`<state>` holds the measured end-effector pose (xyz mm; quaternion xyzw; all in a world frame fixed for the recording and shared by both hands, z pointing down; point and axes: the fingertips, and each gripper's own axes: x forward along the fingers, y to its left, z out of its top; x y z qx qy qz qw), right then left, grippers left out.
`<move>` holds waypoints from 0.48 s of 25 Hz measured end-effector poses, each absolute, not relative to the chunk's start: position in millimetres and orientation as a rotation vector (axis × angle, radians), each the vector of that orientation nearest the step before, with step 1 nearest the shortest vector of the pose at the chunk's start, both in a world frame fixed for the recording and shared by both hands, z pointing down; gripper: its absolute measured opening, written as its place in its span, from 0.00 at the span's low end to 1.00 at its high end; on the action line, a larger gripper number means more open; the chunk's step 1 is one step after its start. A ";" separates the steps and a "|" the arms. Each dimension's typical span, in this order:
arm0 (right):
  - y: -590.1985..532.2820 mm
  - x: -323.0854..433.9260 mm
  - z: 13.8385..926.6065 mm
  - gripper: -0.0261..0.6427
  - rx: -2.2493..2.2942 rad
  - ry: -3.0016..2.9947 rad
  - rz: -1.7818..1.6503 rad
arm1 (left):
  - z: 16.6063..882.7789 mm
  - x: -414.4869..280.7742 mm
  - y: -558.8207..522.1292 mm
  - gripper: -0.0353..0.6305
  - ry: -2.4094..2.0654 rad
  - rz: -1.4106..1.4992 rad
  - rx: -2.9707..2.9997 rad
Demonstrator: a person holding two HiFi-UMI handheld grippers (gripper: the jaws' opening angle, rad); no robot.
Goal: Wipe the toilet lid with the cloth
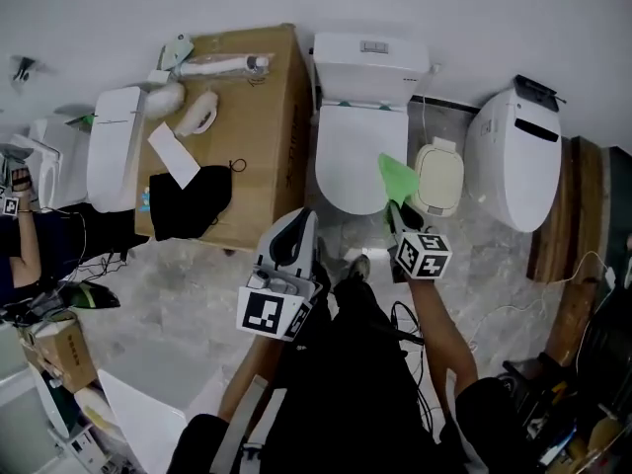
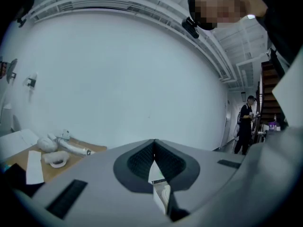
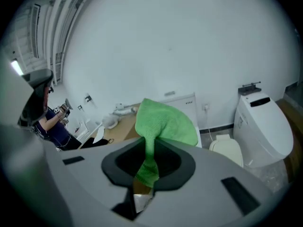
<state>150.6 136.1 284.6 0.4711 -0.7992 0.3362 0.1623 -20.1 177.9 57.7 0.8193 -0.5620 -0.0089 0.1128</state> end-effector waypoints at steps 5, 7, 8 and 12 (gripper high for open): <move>130.5 150.8 200.0 0.13 1.441 -2.357 0.804 | 27.8 -25.2 171.0 0.05 -1.566 -0.029 2.482; 137.2 150.9 177.3 0.13 1.465 -2.369 0.779 | 18.1 -30.6 173.7 0.05 -1.553 -0.036 2.487; 140.9 150.3 166.6 0.13 1.475 -2.374 0.767 | 12.3 -33.6 174.6 0.05 -1.551 -0.042 2.491; 156.6 146.0 126.7 0.13 1.526 -2.395 0.697 | -5.9 -45.4 176.4 0.05 -1.544 -0.061 2.514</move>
